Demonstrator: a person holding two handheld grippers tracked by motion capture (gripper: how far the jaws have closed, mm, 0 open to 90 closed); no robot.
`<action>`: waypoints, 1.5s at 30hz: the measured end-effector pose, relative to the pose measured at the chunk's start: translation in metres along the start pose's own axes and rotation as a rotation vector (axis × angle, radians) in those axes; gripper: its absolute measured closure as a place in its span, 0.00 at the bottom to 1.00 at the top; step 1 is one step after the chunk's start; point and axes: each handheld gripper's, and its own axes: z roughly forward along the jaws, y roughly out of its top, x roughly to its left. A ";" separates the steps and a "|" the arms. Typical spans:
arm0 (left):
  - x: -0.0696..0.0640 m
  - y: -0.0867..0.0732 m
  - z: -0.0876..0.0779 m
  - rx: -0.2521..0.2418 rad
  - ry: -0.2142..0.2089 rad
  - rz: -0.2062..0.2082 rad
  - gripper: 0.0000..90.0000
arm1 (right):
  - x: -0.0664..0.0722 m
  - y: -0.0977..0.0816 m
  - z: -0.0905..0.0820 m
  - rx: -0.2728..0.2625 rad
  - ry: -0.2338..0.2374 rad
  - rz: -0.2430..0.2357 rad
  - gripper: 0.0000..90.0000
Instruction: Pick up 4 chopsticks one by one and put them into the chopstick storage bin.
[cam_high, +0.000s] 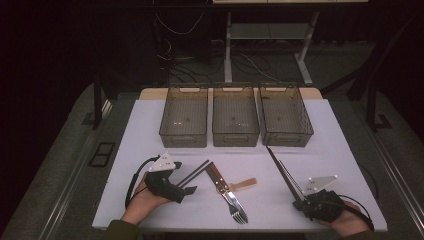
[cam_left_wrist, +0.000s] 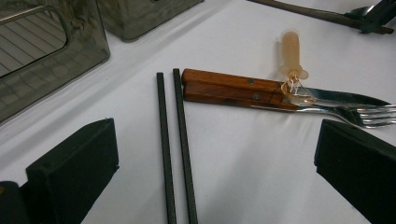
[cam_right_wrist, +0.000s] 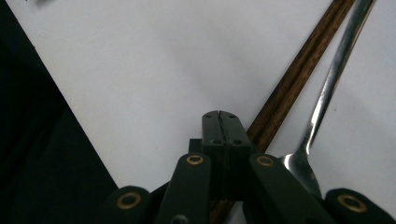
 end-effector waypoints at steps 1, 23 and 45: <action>0.000 0.000 0.000 0.000 0.000 0.000 0.00 | -0.001 -0.001 -0.001 0.000 -0.005 0.000 1.00; -0.001 -0.002 0.002 -0.001 -0.010 -0.002 0.00 | -0.034 0.055 0.007 -0.154 -0.007 0.115 0.82; -0.001 -0.003 0.003 -0.002 -0.012 -0.001 0.00 | -0.088 0.106 0.069 -0.154 -0.155 0.238 0.81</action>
